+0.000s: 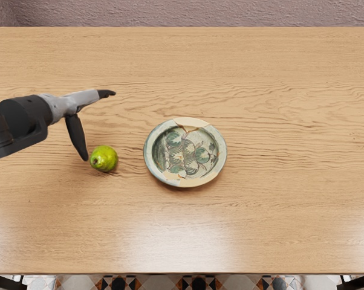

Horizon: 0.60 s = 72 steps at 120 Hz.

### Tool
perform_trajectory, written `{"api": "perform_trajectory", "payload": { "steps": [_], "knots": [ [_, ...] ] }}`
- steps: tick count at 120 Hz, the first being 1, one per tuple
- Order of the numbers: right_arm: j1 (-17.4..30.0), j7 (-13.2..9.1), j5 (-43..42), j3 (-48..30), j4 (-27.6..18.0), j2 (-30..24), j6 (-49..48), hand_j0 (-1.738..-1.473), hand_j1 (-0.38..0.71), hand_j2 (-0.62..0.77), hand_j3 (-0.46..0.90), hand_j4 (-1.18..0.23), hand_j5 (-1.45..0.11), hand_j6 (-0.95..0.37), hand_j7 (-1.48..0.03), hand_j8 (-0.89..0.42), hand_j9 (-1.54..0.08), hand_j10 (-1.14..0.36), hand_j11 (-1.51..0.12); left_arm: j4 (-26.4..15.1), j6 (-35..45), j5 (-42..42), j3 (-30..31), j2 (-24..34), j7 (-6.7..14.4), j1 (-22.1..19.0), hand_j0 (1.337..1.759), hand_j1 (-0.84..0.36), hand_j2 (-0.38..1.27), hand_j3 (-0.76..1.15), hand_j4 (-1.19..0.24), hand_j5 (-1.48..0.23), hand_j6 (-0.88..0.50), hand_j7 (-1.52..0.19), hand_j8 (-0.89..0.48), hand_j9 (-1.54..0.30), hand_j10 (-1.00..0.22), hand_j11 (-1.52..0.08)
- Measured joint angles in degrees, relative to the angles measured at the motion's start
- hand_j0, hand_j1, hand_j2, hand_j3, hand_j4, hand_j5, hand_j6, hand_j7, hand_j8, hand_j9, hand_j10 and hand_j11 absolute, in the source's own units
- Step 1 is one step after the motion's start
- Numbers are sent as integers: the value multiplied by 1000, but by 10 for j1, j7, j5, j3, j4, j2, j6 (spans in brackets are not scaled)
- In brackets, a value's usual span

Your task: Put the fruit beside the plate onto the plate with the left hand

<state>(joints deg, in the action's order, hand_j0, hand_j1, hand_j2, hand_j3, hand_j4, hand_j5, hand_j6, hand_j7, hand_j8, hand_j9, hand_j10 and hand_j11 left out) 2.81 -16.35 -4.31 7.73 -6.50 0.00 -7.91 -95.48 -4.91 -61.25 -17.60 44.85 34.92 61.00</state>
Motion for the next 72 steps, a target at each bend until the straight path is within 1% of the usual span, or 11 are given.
{"api": "perform_trajectory", "payload": {
  "steps": [16,31,59,72],
  "knots": [
    [0,0,0,0,0,0,0,-1658,-349,0,0,0,0,0,0,0,0,0,0,-26,9,-3,28,4,1,-8,1658,325,6,0,-26,-29,-27,-28,-27,-28,-25,-28],
    [0,0,0,0,0,0,0,-1658,-349,0,0,0,0,0,0,0,0,0,0,-36,8,-4,43,5,1,-8,1658,325,7,0,-27,-29,-28,-29,-28,-29,-26,-29],
    [-1,0,0,0,0,0,0,-1658,-349,0,0,0,0,0,0,0,0,0,0,-37,11,-9,56,15,1,-11,1658,308,10,0,-40,-47,-42,-47,-42,-47,-40,-47],
    [-1,0,0,0,0,0,0,-1658,-349,0,0,0,0,0,0,0,0,0,0,-28,10,-14,59,-9,1,-12,1658,287,13,0,-58,-71,-60,-70,-59,-70,-58,-70]
  ]
}}
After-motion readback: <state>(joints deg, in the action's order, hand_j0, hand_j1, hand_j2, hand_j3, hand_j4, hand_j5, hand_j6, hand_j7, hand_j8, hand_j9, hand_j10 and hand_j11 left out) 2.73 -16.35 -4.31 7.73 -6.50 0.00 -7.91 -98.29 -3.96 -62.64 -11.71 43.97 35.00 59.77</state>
